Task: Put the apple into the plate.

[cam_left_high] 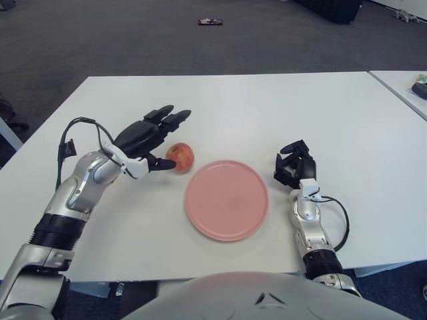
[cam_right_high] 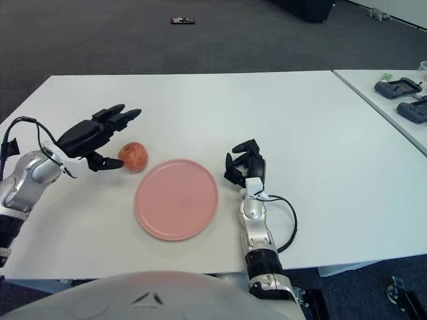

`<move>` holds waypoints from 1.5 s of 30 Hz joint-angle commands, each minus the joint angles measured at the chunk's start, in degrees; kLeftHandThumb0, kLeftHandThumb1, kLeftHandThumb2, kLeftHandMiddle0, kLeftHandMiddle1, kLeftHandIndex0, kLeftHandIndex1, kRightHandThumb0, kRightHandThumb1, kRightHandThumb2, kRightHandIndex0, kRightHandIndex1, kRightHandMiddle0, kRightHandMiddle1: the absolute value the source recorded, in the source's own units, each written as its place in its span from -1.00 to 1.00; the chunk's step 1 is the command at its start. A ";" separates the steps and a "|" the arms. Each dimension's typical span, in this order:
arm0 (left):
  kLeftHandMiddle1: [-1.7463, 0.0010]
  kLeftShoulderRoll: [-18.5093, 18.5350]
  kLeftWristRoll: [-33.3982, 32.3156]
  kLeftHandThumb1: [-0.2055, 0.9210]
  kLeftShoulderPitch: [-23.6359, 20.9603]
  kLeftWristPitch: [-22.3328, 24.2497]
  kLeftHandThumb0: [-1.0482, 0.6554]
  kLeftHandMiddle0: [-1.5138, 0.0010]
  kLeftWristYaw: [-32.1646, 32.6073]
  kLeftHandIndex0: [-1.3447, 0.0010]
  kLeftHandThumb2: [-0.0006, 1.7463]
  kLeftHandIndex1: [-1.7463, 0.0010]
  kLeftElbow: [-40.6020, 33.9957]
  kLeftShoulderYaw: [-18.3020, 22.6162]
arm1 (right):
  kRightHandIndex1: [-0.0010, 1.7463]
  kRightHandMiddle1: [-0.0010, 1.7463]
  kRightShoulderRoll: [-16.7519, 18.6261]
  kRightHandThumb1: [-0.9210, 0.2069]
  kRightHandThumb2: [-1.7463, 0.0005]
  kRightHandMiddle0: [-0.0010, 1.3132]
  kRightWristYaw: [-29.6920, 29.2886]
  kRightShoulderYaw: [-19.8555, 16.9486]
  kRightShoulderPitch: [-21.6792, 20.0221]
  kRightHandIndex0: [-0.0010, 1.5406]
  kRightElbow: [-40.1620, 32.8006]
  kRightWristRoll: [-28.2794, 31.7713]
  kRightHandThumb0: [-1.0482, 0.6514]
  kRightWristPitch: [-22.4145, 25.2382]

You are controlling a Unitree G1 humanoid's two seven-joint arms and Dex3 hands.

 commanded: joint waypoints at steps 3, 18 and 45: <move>1.00 0.55 4.27 0.34 -3.10 -1.54 -0.96 1.00 2.97 1.00 -0.08 1.00 5.42 -2.99 | 0.92 1.00 0.07 -0.31 -0.21 -0.32 -0.94 -0.07 0.67 -0.18 0.05 -0.50 -0.25 0.18; 1.00 -0.14 11.77 0.28 -12.14 -1.69 -0.92 1.00 2.98 1.00 -0.07 1.00 17.97 -11.67 | 0.94 1.00 0.07 -0.30 -0.21 -0.32 -1.51 0.15 1.05 -0.17 -0.86 -0.83 -0.25 0.95; 1.00 -3.08 15.78 0.26 -23.09 -3.15 -0.86 0.99 3.57 1.00 -0.05 1.00 31.47 -22.35 | 0.94 1.00 0.22 -0.35 -0.18 -0.35 -3.63 0.75 2.05 -0.16 -2.27 -2.56 -0.25 -0.79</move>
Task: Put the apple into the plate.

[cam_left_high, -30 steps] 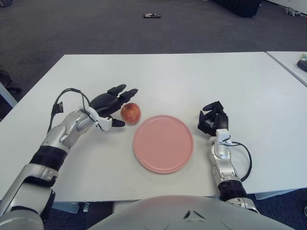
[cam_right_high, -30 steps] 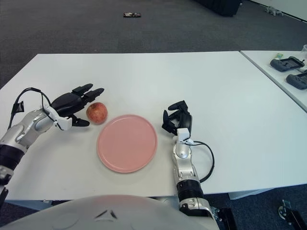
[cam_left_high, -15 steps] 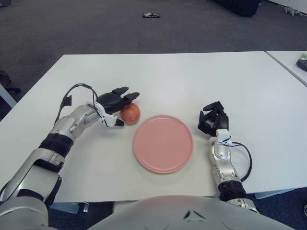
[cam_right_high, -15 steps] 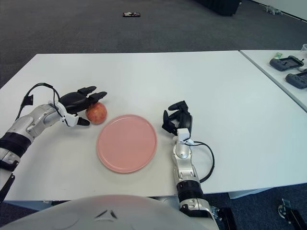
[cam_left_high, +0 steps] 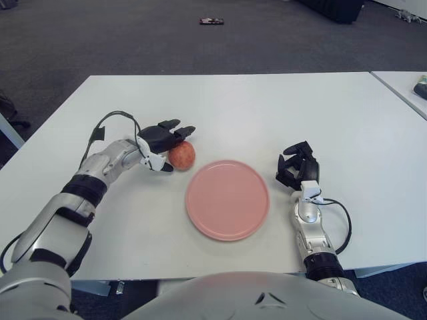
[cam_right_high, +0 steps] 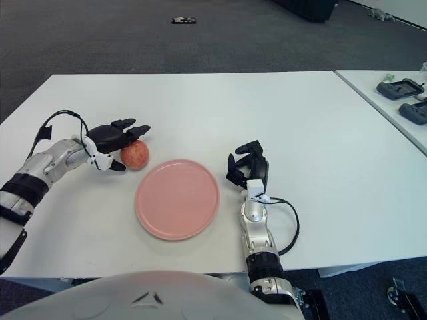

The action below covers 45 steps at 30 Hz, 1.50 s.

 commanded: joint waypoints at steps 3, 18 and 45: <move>0.99 -0.91 1.51 0.26 -1.83 -0.82 -0.86 0.99 -0.12 1.00 -0.04 1.00 1.45 -2.66 | 0.94 1.00 0.03 -0.36 -0.17 -0.36 -0.59 0.15 0.76 -0.17 -0.50 -0.58 -0.25 -0.42; 0.88 -1.11 0.55 0.20 -4.60 -4.33 -0.83 0.99 2.10 1.00 0.01 1.00 1.97 -3.64 | 0.94 1.00 -0.36 -0.38 -0.15 -0.37 -0.47 0.31 0.91 -0.20 -0.74 -0.70 -0.24 -0.04; 0.95 2.42 -10.26 0.07 4.19 7.37 -0.84 1.00 -5.54 1.00 0.07 1.00 -15.19 7.77 | 0.93 1.00 -0.54 -0.37 -0.16 -0.36 0.54 -0.02 1.14 -0.19 -1.60 0.16 -0.24 2.69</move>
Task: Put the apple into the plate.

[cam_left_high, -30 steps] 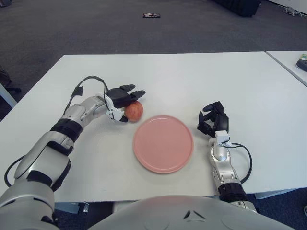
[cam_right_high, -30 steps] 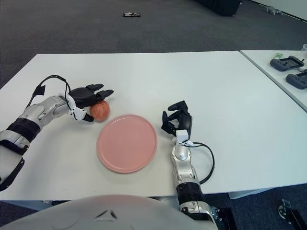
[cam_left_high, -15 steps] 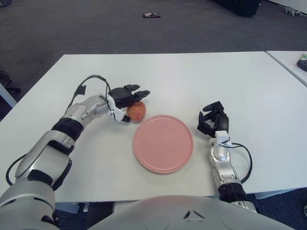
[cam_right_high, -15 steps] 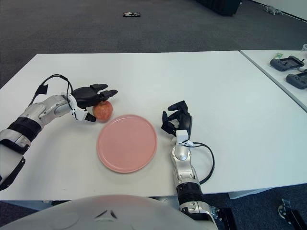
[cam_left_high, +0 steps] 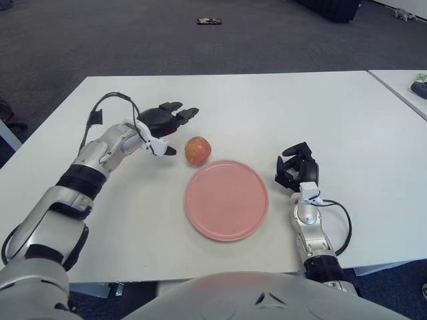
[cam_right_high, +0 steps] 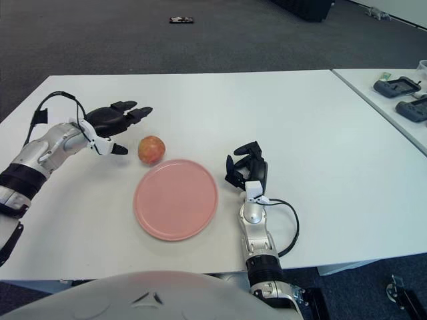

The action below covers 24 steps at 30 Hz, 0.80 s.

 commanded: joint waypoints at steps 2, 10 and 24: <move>0.97 -0.29 -3.64 0.11 2.85 1.26 -0.85 1.00 -0.76 1.00 0.05 1.00 -2.52 2.53 | 0.93 1.00 -0.26 -0.37 -0.16 -0.36 0.48 -0.47 0.04 -0.19 -0.11 0.76 -0.24 0.82; 1.00 -0.45 -5.96 0.15 4.68 0.82 -0.92 1.00 -0.32 1.00 0.02 1.00 -5.52 3.94 | 0.94 1.00 -0.20 -0.34 -0.18 -0.35 1.22 -0.79 -0.13 -0.18 0.22 1.53 -0.25 0.17; 1.00 -0.17 -7.54 0.13 5.73 0.44 -0.88 1.00 -4.02 1.00 0.04 1.00 -12.08 4.06 | 0.93 1.00 -0.26 -0.30 -0.22 -0.32 2.10 -1.27 -0.60 -0.16 1.34 2.67 -0.25 -1.54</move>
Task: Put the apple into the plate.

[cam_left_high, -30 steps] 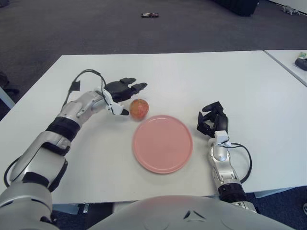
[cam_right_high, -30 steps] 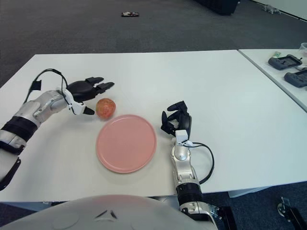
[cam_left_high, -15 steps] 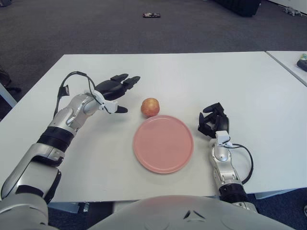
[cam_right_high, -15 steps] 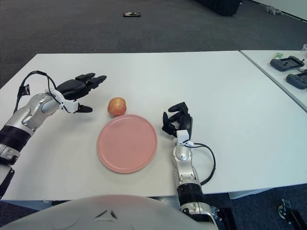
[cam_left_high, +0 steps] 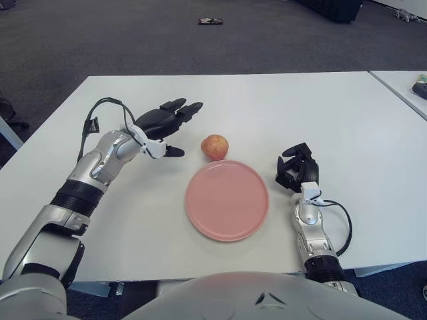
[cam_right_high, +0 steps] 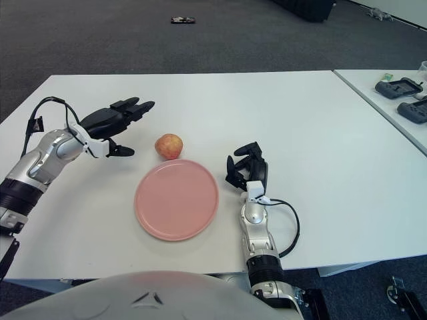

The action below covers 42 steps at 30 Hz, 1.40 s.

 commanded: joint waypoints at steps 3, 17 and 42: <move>1.00 0.56 1.43 0.14 -0.92 -1.37 -0.89 1.00 -1.05 1.00 0.04 1.00 0.18 -0.53 | 0.93 1.00 -0.25 -0.30 -0.22 -0.32 0.27 -0.30 -0.56 -0.16 1.14 0.54 -0.26 -1.25; 1.00 -1.48 5.42 0.06 -6.23 -6.16 -0.85 1.00 0.36 1.00 0.07 1.00 5.10 -2.63 | 0.91 1.00 0.06 -0.31 -0.21 -0.33 0.62 -0.44 -0.78 -0.18 1.17 0.90 -0.25 -0.87; 0.96 -8.67 14.39 0.22 -23.51 -17.84 -0.85 0.98 5.04 1.00 0.01 1.00 24.69 -12.52 | 0.91 1.00 1.13 -0.35 -0.17 -0.35 -2.05 0.05 -0.24 -0.16 -0.39 -1.25 -0.25 -1.05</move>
